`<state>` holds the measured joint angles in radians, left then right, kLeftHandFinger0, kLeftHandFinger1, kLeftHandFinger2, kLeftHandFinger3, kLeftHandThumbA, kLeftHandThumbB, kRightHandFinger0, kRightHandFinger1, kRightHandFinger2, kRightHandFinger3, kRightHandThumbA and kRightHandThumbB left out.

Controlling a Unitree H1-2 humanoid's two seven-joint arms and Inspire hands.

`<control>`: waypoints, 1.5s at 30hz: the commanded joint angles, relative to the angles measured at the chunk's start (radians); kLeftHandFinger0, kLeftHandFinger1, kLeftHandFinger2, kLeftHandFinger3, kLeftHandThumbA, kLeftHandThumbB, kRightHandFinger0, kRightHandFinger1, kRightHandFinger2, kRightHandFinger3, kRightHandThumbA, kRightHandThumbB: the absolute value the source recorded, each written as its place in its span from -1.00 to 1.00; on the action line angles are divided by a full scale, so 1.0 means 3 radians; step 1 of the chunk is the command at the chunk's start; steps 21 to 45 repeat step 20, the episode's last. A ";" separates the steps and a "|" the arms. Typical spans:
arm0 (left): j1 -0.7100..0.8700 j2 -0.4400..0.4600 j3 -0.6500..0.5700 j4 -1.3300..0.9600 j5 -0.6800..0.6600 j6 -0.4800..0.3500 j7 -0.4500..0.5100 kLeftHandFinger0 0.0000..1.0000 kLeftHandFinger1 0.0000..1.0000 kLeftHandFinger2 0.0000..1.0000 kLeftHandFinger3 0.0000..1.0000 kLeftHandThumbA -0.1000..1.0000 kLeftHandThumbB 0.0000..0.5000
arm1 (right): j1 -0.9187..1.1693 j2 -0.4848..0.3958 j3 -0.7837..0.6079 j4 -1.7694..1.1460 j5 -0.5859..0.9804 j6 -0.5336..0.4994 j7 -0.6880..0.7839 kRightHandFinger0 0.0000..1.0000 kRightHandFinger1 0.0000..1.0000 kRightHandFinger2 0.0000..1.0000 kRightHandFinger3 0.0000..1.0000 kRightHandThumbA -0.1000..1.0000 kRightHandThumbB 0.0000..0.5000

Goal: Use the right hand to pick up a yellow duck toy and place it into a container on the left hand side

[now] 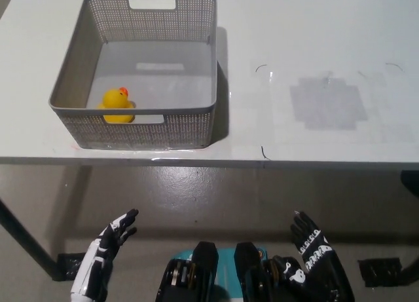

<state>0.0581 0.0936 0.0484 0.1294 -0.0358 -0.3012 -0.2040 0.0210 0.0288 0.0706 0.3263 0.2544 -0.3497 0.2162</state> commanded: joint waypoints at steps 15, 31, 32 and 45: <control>-0.0045 0.0157 0.0006 0.0056 -0.0038 0.0022 0.0000 1.00 1.00 1.00 1.00 1.00 -0.04 | -0.0173 -0.0018 -0.0018 0.0051 -0.0015 -0.0222 0.0106 1.00 1.00 1.00 1.00 1.00 -0.27; -0.0047 0.0182 -0.0040 0.0113 -0.0070 0.0004 -0.0060 1.00 1.00 1.00 1.00 1.00 0.18 | -0.0172 -0.0023 -0.0009 0.0051 -0.0046 -0.0246 0.0099 1.00 1.00 1.00 1.00 1.00 -0.31; -0.0047 0.0182 -0.0040 0.0113 -0.0070 0.0004 -0.0060 1.00 1.00 1.00 1.00 1.00 0.18 | -0.0172 -0.0023 -0.0009 0.0051 -0.0046 -0.0246 0.0099 1.00 1.00 1.00 1.00 1.00 -0.31; -0.0047 0.0182 -0.0040 0.0113 -0.0070 0.0004 -0.0060 1.00 1.00 1.00 1.00 1.00 0.18 | -0.0172 -0.0023 -0.0009 0.0051 -0.0046 -0.0246 0.0099 1.00 1.00 1.00 1.00 1.00 -0.31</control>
